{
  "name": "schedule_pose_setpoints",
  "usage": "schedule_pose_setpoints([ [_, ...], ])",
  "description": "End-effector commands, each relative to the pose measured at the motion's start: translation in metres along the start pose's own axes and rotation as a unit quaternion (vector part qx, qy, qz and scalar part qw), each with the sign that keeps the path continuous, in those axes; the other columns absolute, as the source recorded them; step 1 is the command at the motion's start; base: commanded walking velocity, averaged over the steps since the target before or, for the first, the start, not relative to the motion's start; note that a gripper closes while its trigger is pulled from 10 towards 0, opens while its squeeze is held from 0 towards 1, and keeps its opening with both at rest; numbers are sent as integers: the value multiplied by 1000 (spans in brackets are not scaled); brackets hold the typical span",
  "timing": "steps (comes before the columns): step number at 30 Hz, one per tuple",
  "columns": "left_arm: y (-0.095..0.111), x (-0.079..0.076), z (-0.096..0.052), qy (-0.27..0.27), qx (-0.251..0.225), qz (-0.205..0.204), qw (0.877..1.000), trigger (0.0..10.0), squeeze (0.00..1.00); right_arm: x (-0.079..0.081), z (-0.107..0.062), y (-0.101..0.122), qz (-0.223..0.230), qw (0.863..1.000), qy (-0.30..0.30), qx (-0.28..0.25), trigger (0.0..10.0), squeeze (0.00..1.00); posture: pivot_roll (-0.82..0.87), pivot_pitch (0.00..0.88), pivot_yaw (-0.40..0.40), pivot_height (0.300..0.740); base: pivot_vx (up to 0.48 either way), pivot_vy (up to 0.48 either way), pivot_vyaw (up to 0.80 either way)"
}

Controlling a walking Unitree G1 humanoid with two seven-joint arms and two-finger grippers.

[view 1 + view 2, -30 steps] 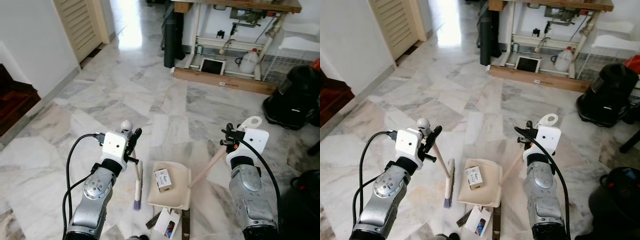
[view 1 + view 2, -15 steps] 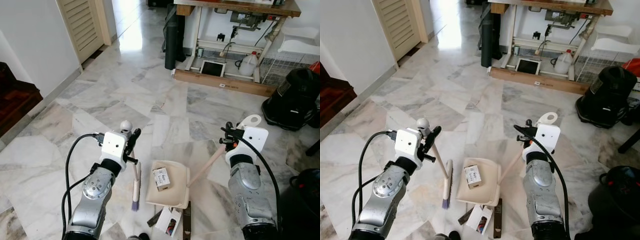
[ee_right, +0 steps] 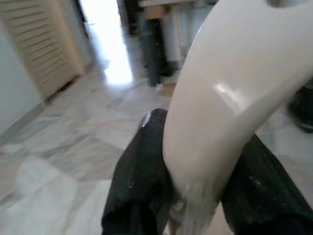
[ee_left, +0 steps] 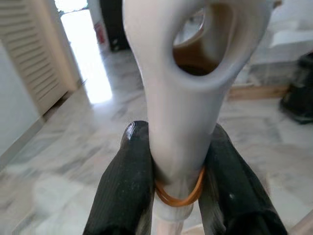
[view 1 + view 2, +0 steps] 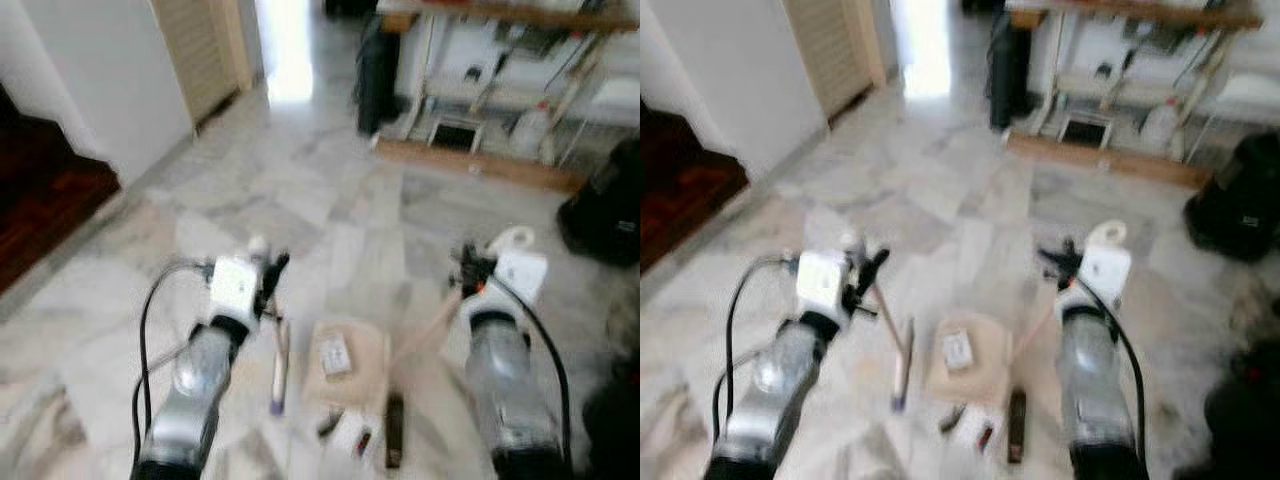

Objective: Sweep floor

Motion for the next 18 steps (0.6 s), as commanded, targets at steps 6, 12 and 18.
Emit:
schedule_pose_setpoints([
  [6, 9, 1, 3, 3, -21, 0, 1000, 10000, 0, -1, 3, 10, 7, 1000, -1, -17, 10000, 0, 58, 91, 33, 740, 0, 321, 0],
  [12, 9, 1, 3, 2, -20, 0, 1000, 10000, 0, 0, 3, 9, 8, 1000, 1, -17, 10000, 0, 58, 90, 35, 740, 0, 321, 0],
  [18, 10, 1, 3, 2, -20, 1, 1000, 10000, 0, 1, 3, 9, 7, 1000, 5, -15, 10000, 0, 61, 95, 35, 740, 0, 321, 0],
])
Point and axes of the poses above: a point about 5 cm out from each wrist's last joint towards the gripper, its own z axis pointing out of the wrist towards the gripper, its own y axis along the axis of the wrist's last joint, x = y × z, the point moved 1 cm from there along z, pointing out of the wrist towards the gripper, and after that the axes turned 4 degrees about z, right-handed, at the moved point
